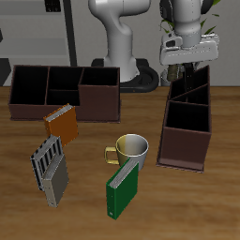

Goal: Place the black book into the left desk caddy's left compartment

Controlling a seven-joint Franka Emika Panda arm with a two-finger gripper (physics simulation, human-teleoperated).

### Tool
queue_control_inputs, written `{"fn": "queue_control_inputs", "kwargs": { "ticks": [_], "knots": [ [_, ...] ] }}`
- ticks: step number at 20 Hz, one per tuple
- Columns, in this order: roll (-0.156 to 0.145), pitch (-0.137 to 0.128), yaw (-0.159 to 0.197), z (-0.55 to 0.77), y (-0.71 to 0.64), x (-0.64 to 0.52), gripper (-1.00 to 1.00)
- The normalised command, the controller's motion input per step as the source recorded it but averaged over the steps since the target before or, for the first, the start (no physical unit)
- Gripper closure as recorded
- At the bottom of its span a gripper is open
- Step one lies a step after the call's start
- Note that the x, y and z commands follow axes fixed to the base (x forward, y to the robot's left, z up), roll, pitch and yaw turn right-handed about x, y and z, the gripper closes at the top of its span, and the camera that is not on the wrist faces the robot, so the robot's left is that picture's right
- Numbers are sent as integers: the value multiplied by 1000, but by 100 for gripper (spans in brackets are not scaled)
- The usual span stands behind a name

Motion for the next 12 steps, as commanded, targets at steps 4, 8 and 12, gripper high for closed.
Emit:
{"fn": "queue_control_inputs", "kwargs": {
  "ticks": [4, 8, 12],
  "knots": [
    [-14, 15, -10, -9, -123, 92, -100],
    [-15, -12, -15, 98, -98, 12, -100],
    [-11, -20, 12, 88, -79, -19, -100]
  ]
}}
